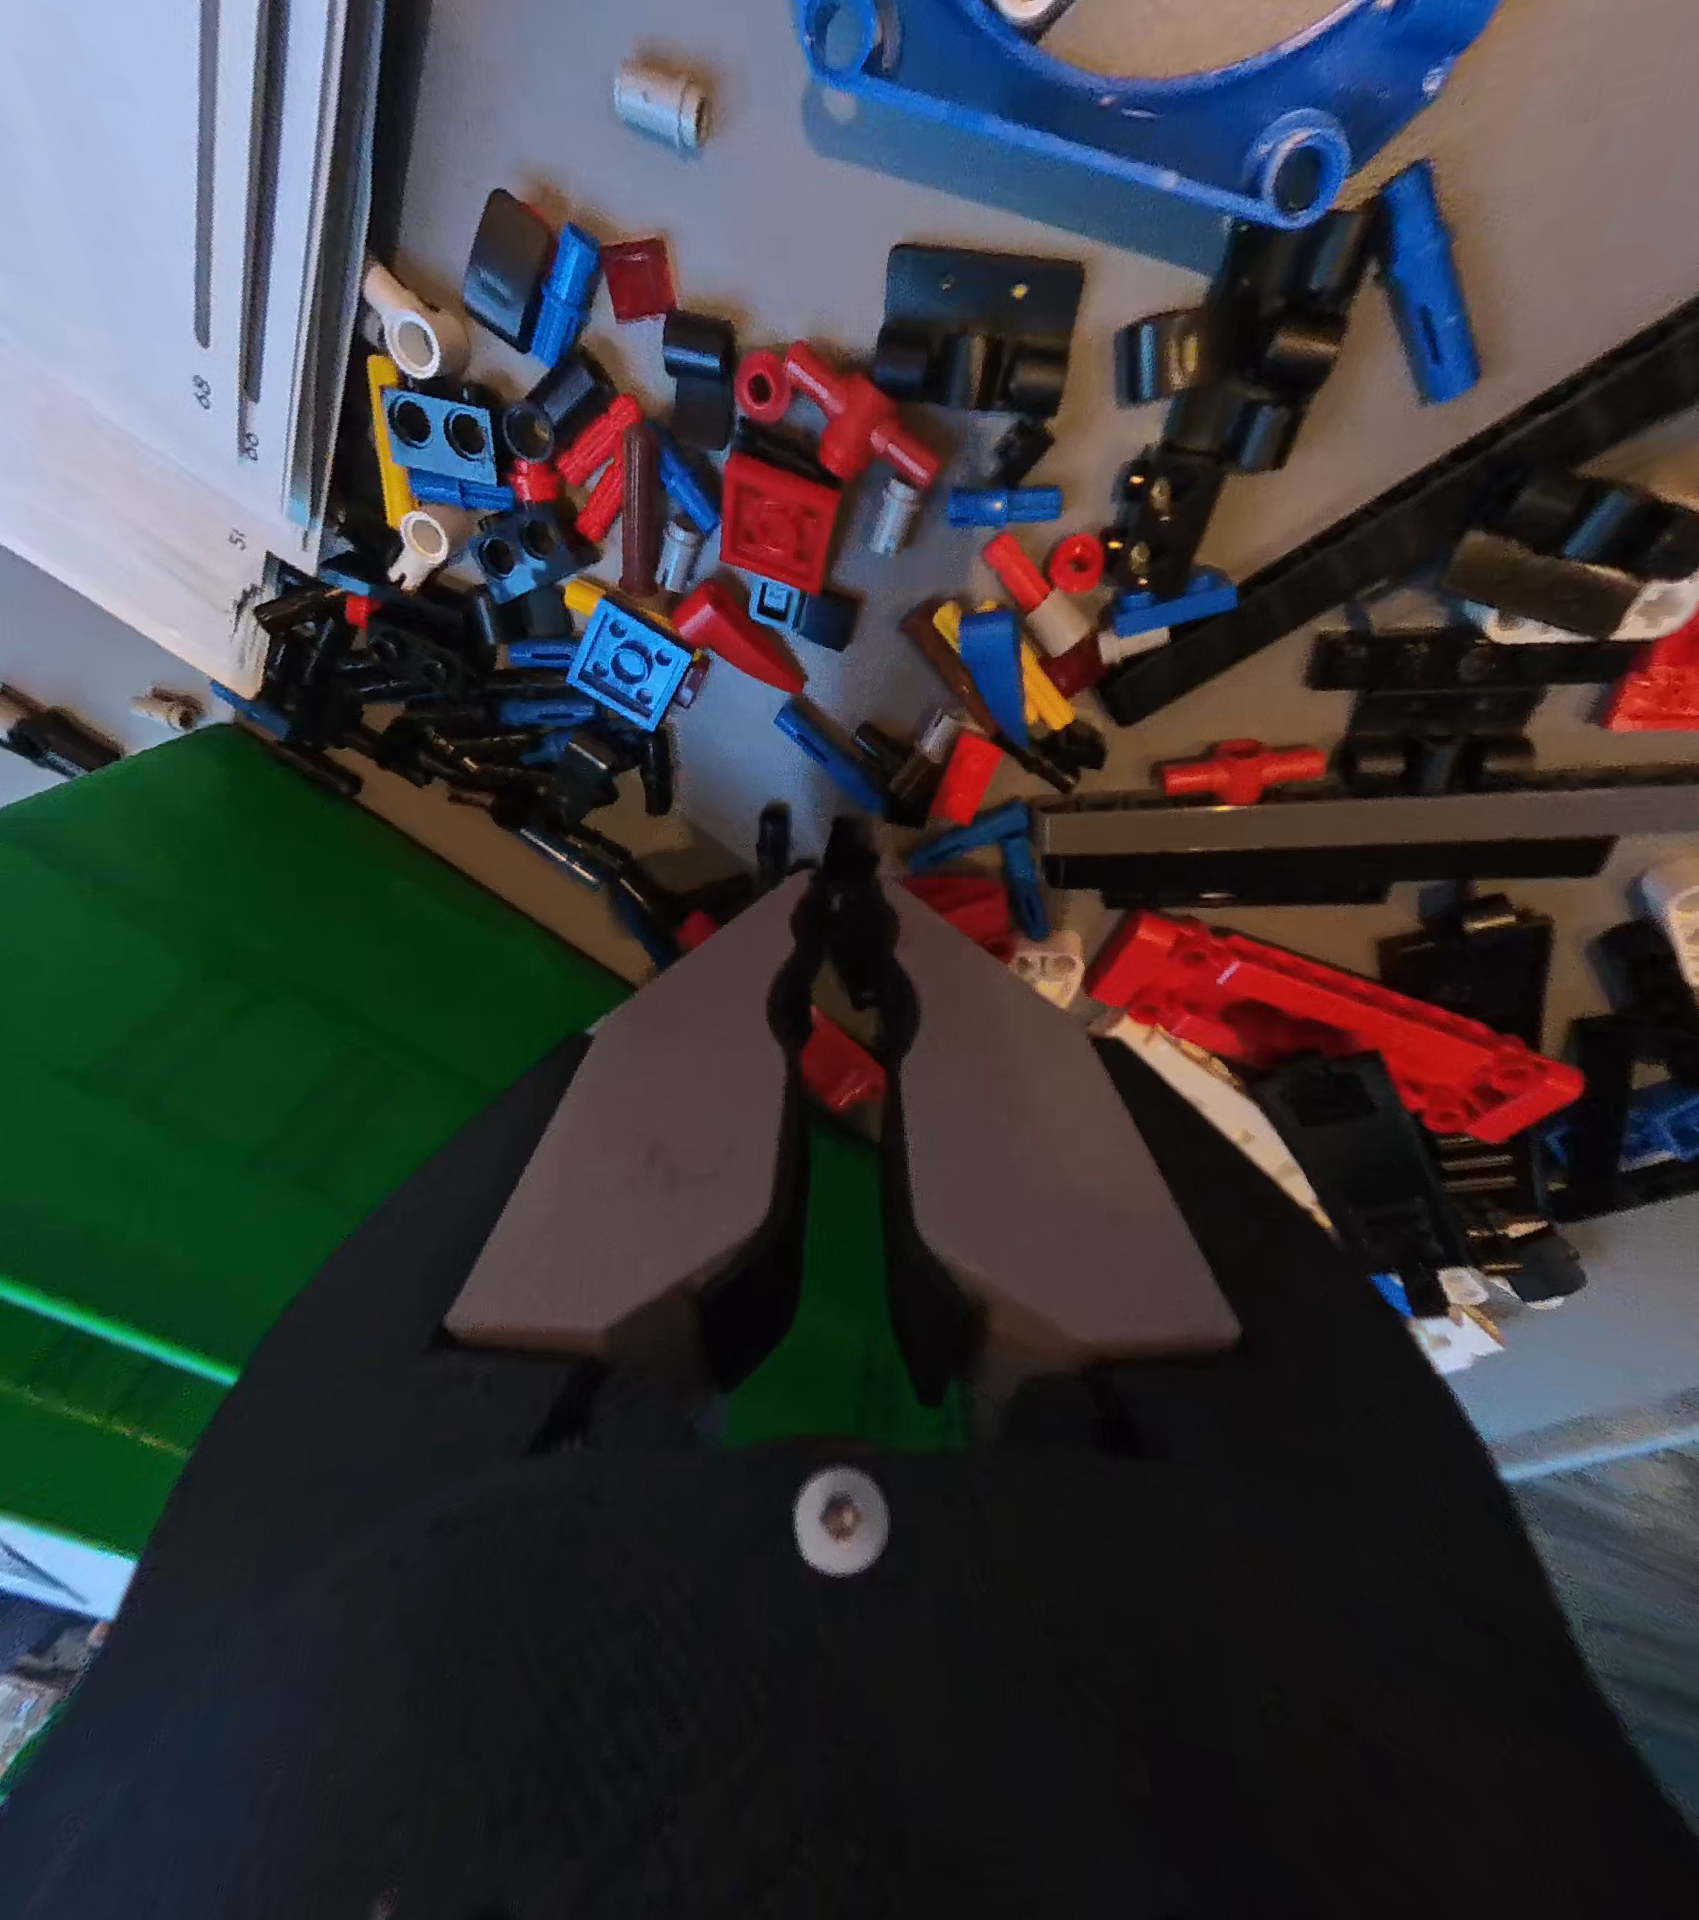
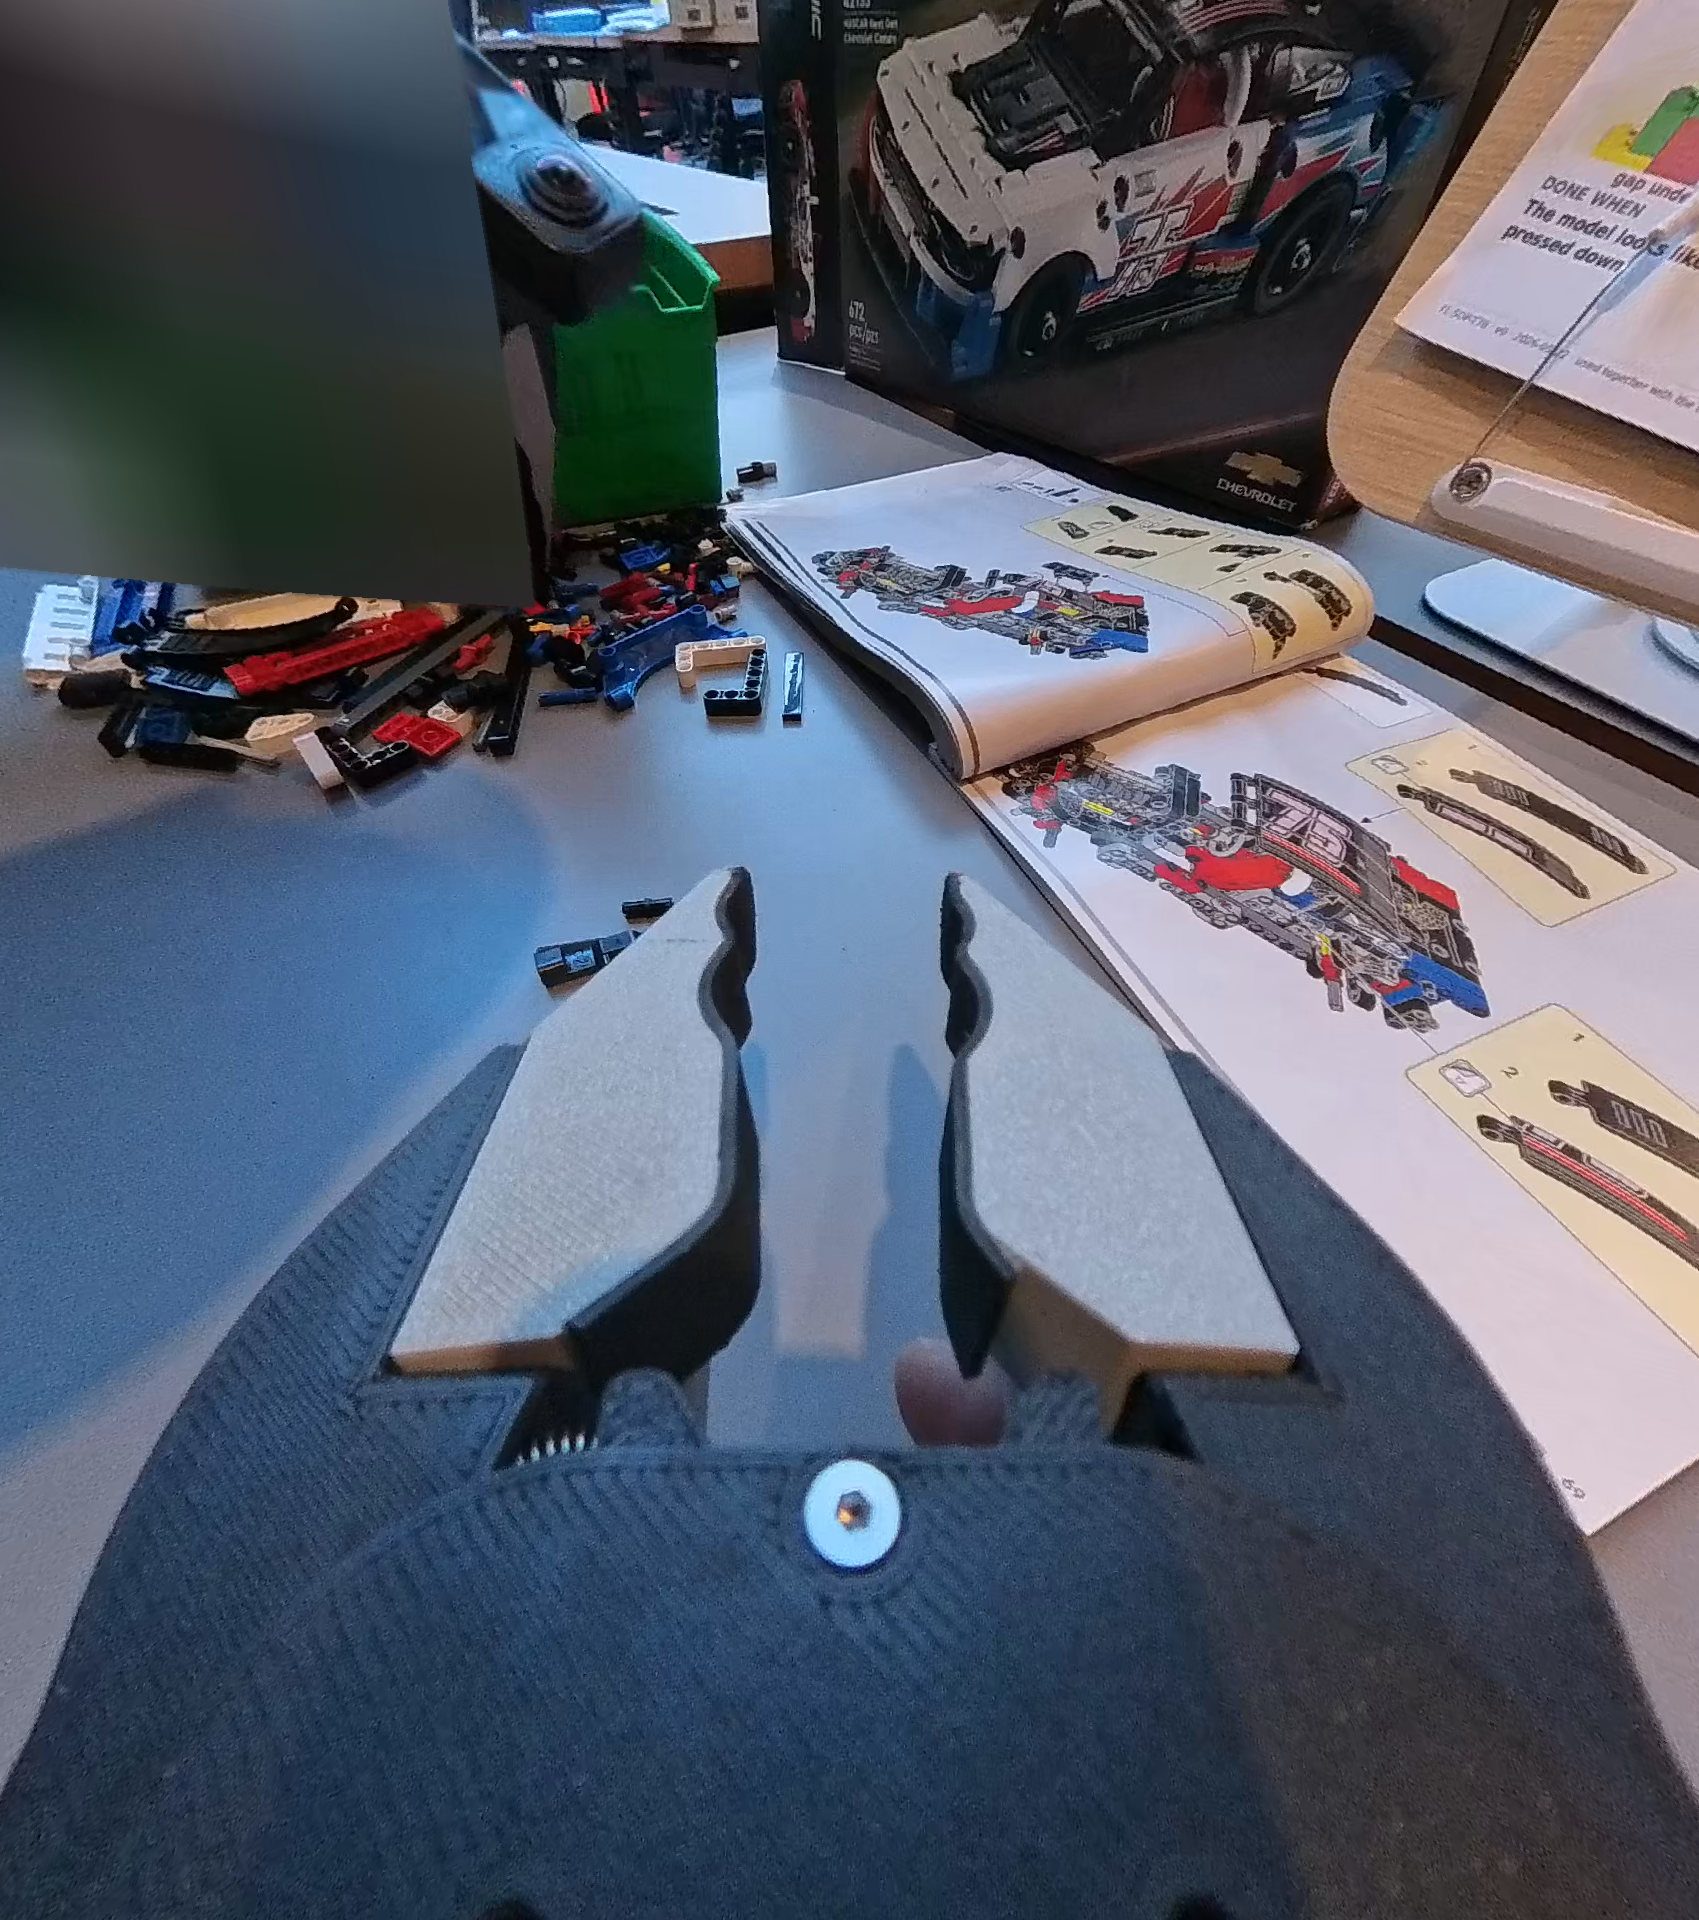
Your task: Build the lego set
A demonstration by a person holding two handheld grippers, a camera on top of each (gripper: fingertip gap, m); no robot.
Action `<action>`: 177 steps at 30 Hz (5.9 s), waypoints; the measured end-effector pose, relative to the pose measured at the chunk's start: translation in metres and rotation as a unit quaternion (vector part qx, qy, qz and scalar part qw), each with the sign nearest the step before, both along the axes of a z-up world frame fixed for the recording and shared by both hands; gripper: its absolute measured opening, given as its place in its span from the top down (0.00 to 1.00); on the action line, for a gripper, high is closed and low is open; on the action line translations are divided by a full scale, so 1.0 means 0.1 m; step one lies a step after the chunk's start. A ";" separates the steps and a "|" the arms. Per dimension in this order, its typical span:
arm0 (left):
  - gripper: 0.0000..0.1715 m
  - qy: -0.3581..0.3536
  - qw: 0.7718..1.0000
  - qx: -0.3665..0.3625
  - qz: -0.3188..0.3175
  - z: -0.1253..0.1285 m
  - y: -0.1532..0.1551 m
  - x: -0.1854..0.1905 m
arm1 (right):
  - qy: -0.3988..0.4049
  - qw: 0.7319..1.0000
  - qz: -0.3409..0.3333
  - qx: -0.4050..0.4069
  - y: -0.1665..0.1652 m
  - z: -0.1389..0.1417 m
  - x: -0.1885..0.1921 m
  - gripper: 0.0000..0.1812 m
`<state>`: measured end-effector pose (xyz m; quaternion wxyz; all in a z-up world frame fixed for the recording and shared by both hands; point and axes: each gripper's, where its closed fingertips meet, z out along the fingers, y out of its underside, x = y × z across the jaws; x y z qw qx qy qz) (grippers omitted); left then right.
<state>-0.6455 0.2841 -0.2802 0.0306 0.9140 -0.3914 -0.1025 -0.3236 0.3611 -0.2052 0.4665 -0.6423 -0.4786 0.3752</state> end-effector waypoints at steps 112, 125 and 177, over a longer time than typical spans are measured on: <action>0.98 -0.308 0.949 0.038 -0.053 -0.06 0.11 2.35 | -0.023 0.999 -0.012 0.034 0.00 -0.07 -0.01 0.85; 0.77 -0.428 0.844 0.322 0.038 0.49 -0.13 2.09 | -0.007 0.999 -0.010 0.036 -0.01 0.01 -0.04 0.83; 0.89 -0.347 0.841 0.339 0.238 0.73 -0.03 0.63 | -0.046 0.998 0.003 0.050 0.07 -0.11 -0.31 0.82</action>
